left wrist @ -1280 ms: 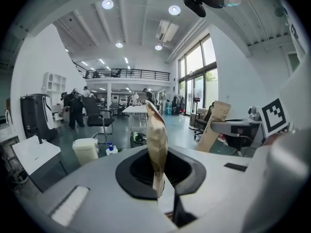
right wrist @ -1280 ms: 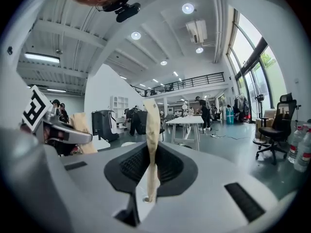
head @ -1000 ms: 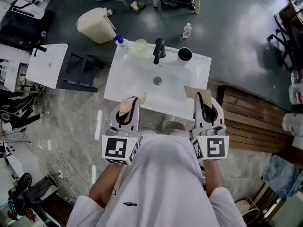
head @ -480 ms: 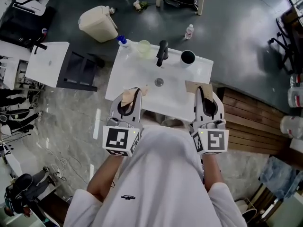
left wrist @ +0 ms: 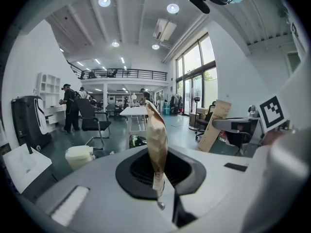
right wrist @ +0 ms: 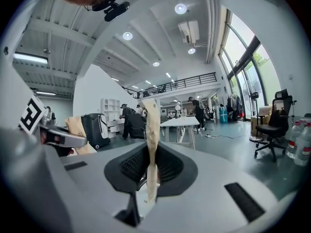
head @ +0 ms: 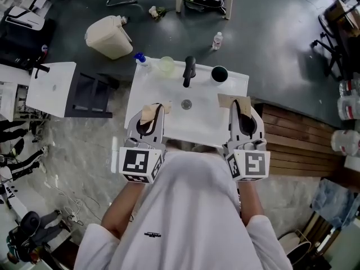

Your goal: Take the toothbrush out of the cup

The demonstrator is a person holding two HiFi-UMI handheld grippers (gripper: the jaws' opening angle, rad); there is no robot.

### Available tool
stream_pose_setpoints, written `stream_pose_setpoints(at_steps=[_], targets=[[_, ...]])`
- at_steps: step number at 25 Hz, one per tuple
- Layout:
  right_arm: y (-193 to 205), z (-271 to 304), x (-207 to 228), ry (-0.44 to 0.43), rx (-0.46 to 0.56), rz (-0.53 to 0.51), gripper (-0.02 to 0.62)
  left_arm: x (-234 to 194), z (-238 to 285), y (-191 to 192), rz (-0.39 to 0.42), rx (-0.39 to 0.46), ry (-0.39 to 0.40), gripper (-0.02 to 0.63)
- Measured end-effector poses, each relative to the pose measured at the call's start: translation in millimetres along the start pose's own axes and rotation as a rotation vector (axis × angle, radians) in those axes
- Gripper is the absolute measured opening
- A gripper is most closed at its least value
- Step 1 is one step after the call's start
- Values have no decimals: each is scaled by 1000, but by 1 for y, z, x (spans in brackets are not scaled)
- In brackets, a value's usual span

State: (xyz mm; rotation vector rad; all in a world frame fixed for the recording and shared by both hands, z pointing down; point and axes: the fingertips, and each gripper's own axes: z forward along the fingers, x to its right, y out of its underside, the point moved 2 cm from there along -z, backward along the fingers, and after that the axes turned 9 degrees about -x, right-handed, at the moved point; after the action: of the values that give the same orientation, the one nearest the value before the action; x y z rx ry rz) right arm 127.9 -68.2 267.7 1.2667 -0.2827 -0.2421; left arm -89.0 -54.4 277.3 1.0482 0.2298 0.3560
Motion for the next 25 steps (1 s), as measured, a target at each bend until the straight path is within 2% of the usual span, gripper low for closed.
stream_pose_setpoints(at_steps=[5, 10, 18, 25], targets=[[-4, 11, 7, 7, 4, -4, 26, -10, 22, -5, 7, 3, 10, 14], [4, 32, 5, -2, -33, -3, 26, -29, 46, -8, 15, -14, 5, 14], [-4, 64, -4, -29, -34, -7, 26, -71, 86, -23, -1, 21, -40, 14], [4, 90, -12, -38, -77, -14, 26, -101, 132, -20, -22, 13, -65, 14]])
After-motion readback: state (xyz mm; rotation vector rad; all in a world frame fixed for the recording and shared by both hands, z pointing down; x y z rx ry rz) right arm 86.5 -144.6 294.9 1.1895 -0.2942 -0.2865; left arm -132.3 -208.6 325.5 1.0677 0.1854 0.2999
